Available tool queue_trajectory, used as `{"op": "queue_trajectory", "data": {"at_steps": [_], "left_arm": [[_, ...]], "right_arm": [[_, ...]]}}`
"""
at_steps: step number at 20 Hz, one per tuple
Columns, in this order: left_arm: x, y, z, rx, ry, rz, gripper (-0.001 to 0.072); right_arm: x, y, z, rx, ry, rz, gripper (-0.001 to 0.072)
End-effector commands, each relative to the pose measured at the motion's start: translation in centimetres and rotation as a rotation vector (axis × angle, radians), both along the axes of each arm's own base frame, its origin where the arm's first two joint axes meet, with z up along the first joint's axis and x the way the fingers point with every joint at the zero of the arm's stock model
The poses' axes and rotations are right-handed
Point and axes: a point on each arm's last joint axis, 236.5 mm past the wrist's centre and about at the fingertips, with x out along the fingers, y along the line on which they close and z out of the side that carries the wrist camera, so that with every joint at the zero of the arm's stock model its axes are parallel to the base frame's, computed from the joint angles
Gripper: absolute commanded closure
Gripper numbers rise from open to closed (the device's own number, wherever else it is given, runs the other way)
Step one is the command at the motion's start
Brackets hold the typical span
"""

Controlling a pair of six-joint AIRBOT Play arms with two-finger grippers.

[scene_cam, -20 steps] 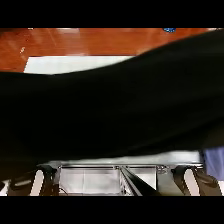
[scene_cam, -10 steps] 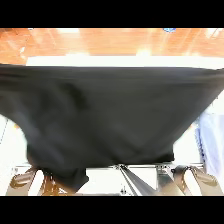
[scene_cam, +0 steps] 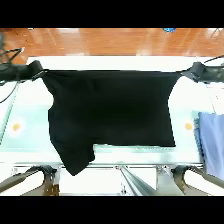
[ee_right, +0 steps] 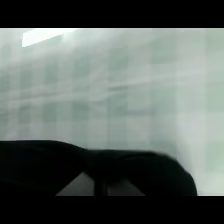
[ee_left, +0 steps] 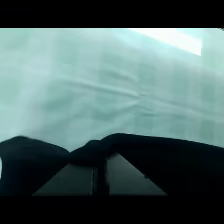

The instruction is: Fold the shirts.

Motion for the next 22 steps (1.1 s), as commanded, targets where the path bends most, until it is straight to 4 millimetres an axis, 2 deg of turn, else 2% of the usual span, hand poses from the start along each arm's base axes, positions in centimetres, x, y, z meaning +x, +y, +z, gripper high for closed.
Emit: {"op": "queue_trajectory", "data": {"at_steps": [1,3,5,7,9,12,14,15,17,22], "left_arm": [[4.8,-0.6,-6.1,-0.075,0.093,0.004,0.0688],[5.4,-1.7,-8.1,-0.129,0.156,-0.021,0.0688],[5.0,-2.0,-9.3,-0.139,0.198,-0.041,0.0688],[4.6,-2.1,-9.4,-0.146,0.217,-0.048,0.0688],[3.6,-2.2,-9.0,-0.162,0.252,-0.078,0.0688],[0.0,-2.8,-8.5,-0.149,0.339,-0.22,0.0688],[-4.0,-3.0,-9.0,-0.111,0.436,-0.39,0.0688],[-5.7,-2.4,-9.6,-0.089,0.501,-0.418,0.0688],[-7.7,-1.8,-10.7,-0.079,0.58,-0.435,0.0688],[-11.8,-2.7,-13.7,-0.135,0.706,-0.442,0.0688]], "right_arm": [[4.9,-0.9,-5.8,0.094,0.079,-0.035,0.0687],[6.0,-0.9,-7.3,0.125,0.125,-0.022,0.0687],[6.7,-0.9,-8.1,0.144,0.149,-0.019,0.0687],[6.5,-0.7,-8.3,0.152,0.164,-0.004,0.0687],[5.3,0.2,-8.2,0.169,0.198,0.045,0.0687],[1.9,1.1,-7.8,0.164,0.273,0.163,0.0687],[-0.5,1.0,-7.7,0.115,0.334,0.228,0.0687],[-1.4,0.7,-7.9,0.08,0.356,0.239,0.0687],[-2.6,0.2,-8.9,0.053,0.4,0.226,0.0687],[-5.4,0.7,-12.6,0.075,0.501,0.215,0.0687]]}}
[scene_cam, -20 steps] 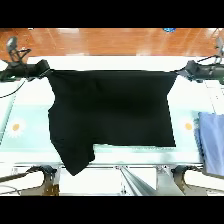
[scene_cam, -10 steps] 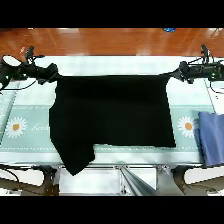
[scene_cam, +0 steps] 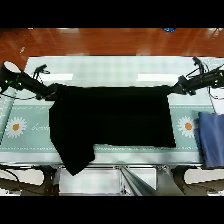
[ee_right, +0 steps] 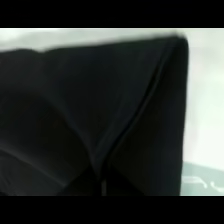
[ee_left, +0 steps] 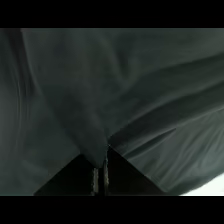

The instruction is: Fold the shirts.

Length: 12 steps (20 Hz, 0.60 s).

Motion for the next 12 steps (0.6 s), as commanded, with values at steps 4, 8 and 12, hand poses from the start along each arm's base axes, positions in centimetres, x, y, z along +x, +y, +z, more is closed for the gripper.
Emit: {"op": "queue_trajectory", "data": {"at_steps": [4,8,12], "left_arm": [[-4.2,-0.5,-2.8,-0.013,0.125,-0.019,0.0687],[-4.0,-0.5,-2.9,-0.013,0.118,-0.013,0.0687],[-4.9,-0.5,-2.5,-0.017,0.169,-0.007,0.0203]], "right_arm": [[-2.4,0.0,-3.1,-0.017,0.074,-0.006,0.0687],[-1.5,-0.5,-3.3,-0.035,0.051,-0.042,0.0686],[-1.6,-0.4,-3.2,-0.026,0.081,-0.077,0.0303]]}}
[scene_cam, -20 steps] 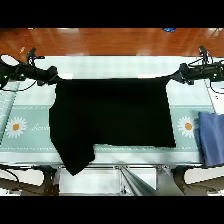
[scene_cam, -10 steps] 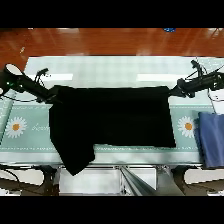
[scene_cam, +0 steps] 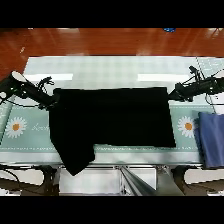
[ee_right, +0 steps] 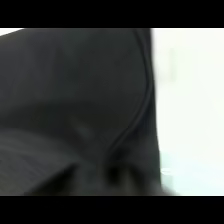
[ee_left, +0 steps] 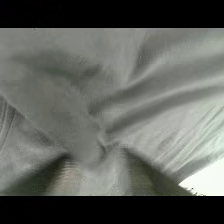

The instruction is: Fold the shirts.

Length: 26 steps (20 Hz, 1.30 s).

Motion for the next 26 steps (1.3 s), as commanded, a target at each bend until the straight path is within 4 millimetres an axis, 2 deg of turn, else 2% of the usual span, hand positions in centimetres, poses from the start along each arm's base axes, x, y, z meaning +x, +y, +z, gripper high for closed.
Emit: {"op": "queue_trajectory", "data": {"at_steps": [1,3,5,6,7,8,9,10,12,14,15,17,22,26], "left_arm": [[-1.4,0.5,0.5,0.014,0.078,0.011,0.0203],[-1.7,3.0,2.0,0.078,0.072,0.01,0.0203],[-0.4,5.8,4.7,0.124,-0.049,0.124,0.0202],[-0.1,7.4,5.9,0.153,-0.118,0.188,0.0202],[-0.6,8.7,6.6,0.17,-0.154,0.248,0.0201],[-2.2,9.6,6.5,0.175,-0.157,0.308,0.02],[-4.5,9.9,5.8,0.167,-0.127,0.353,0.02],[-7.6,9.5,4.5,0.143,-0.071,0.374,0.02],[-13.1,8.2,2.2,0.087,0.024,0.402,0.0199],[-15.8,7.5,0.7,0.044,0.069,0.515,0.0199],[-16.4,7.1,0.2,0.022,0.077,0.566,0.0199],[-16.8,5.9,-0.4,-0.009,0.11,0.663,0.0199],[-17.0,3.7,-0.9,-0.015,0.139,0.559,0.0199],[-18.2,1.9,-2.0,-0.01,0.23,0.461,0.0199]], "right_arm": [[0.1,-0.6,0.4,0.008,0.025,-0.054,0.0302],[1.3,-3.7,3.7,0.008,-0.016,-0.147,0.0303],[1.6,-7.7,7.7,-0.033,-0.108,-0.24,0.0303],[1.0,-9.2,9.0,-0.06,-0.142,-0.276,0.0303],[0.0,-10.4,9.7,-0.1,-0.165,-0.302,0.0303],[-1.2,-11.0,9.6,-0.134,-0.174,-0.321,0.0303],[-2.5,-10.7,9.2,-0.141,-0.175,-0.34,0.0303],[-3.9,-9.8,8.4,-0.131,-0.173,-0.345,0.0304],[-6.7,-6.0,6.5,-0.065,-0.177,-0.328,0.0304],[-8.9,-2.6,5.4,0.013,-0.192,-0.317,0.0304],[-9.7,-1.3,5.1,0.042,-0.206,-0.311,0.0304],[-10.3,-0.2,5.2,0.071,-0.241,-0.347,0.0304],[-10.4,0.4,5.7,0.086,-0.261,-0.342,0.0304],[-10.3,0.4,5.8,0.093,-0.265,-0.346,0.0304]]}}
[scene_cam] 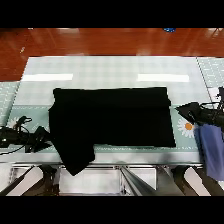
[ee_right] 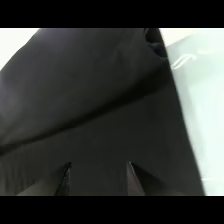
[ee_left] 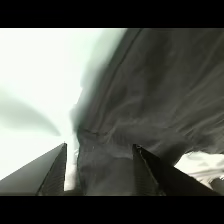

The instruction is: Fold the shirts.

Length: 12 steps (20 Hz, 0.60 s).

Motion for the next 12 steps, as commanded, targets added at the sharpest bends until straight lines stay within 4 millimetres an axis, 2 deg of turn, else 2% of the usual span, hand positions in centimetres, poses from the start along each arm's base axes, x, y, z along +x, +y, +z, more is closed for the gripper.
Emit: {"op": "queue_trajectory", "data": {"at_steps": [1,4,8,10,12], "left_arm": [[-1.1,-1.4,-0.9,-0.022,0.066,-0.066,0.0199],[-1.1,-2.2,-1.4,-0.022,0.089,-0.083,0.0199],[-1.2,-4.3,-1.3,-0.059,0.074,-0.189,0.022],[-1.0,-4.5,-1.3,-0.067,0.07,-0.186,0.0682],[-0.4,-5.2,-0.9,-0.1,0.036,-0.182,0.0687]], "right_arm": [[0.0,0.2,0.1,0.011,-0.01,-0.005,0.0304],[0.0,0.2,0.1,0.011,-0.01,-0.005,0.0304],[0.6,-0.5,0.1,-0.007,-0.023,-0.036,0.0304],[0.6,-0.7,-0.1,-0.009,-0.012,-0.049,0.0304],[0.1,-1.6,-1.0,-0.025,0.046,-0.101,0.0304]]}}
